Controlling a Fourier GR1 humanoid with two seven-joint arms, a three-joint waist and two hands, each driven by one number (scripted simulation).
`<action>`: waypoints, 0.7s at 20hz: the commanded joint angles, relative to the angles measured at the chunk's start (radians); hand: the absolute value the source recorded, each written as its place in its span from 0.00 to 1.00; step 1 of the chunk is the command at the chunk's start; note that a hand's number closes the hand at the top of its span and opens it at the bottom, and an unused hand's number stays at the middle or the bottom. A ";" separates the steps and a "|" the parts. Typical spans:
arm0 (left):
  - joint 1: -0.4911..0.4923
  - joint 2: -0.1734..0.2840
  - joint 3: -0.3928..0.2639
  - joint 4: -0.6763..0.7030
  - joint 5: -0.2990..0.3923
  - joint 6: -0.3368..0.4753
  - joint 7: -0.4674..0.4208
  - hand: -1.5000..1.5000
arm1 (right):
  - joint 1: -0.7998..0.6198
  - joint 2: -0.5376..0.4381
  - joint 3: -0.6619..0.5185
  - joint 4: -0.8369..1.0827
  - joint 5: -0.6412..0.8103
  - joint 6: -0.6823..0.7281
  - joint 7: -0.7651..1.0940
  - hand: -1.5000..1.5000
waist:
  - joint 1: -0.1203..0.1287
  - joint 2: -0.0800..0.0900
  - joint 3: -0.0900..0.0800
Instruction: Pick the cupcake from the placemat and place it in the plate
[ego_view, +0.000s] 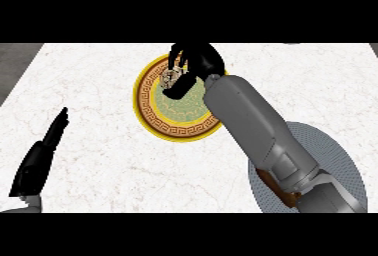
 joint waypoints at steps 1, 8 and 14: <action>0.011 -0.028 -0.031 -0.010 -0.030 0.020 0.007 0.50 | 0.023 0.002 0.113 0.054 -0.113 -0.111 0.043 0.00 | 0.021 0.001 0.000; 0.015 -0.028 -0.013 -0.025 -0.028 0.033 0.016 0.50 | 0.037 0.002 0.007 0.044 -0.239 -0.224 -0.150 0.00 | -0.012 -0.001 0.001; 0.016 -0.004 0.012 -0.017 -0.013 0.011 0.036 0.50 | -0.045 -0.010 -0.147 0.057 -0.307 -0.315 -0.111 0.00 | -0.045 -0.009 0.001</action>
